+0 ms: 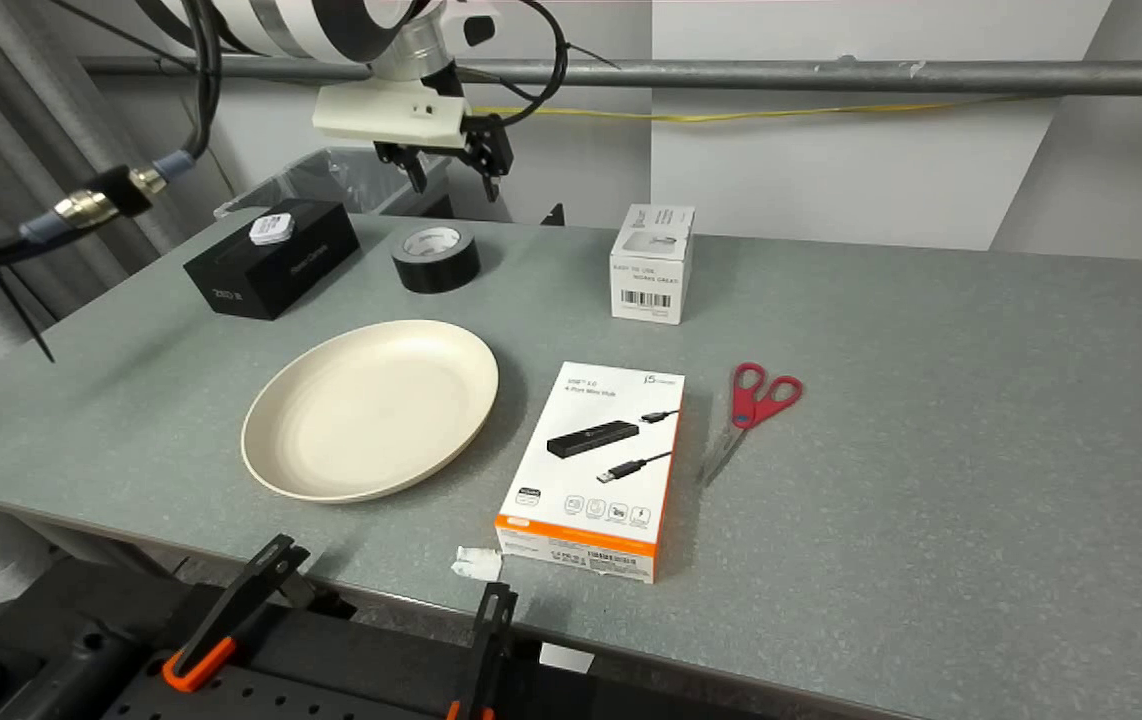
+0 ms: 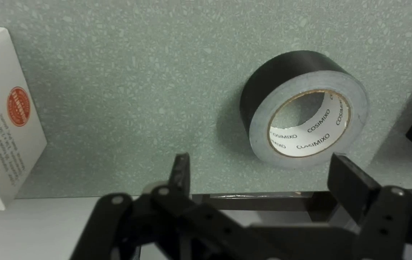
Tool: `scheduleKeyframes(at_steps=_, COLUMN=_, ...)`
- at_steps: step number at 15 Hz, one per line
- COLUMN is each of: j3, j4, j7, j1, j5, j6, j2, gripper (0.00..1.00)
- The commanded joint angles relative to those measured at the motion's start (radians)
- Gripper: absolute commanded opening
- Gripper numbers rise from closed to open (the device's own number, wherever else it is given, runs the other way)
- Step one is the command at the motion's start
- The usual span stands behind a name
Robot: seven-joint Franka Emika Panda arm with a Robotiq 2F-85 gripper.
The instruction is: Put the roll of tape of the plate
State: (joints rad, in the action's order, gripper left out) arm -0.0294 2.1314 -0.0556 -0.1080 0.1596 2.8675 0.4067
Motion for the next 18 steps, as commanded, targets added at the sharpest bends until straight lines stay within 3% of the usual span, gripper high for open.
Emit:
scheduleKeyframes(at_steps=1, j3=-0.004, j4=-0.046, j7=0.044, j1=-0.002, j5=-0.056, j6=0.015, j2=0.068, gripper=1.0)
scheduleKeyframes(at_steps=5, j3=0.026, j4=-0.099, j7=0.088, j1=-0.031, j5=-0.11, j6=0.024, j2=0.152, gripper=1.0)
scheduleKeyframes(at_steps=11, j3=0.011, j4=-0.204, j7=0.098, j1=-0.045, j5=-0.113, j6=0.037, j2=0.285, gripper=1.0)
scheduleKeyframes(at_steps=18, j3=0.029, j4=-0.305, j7=0.125, j1=-0.073, j5=-0.11, j6=0.036, j2=0.353, gripper=1.0)
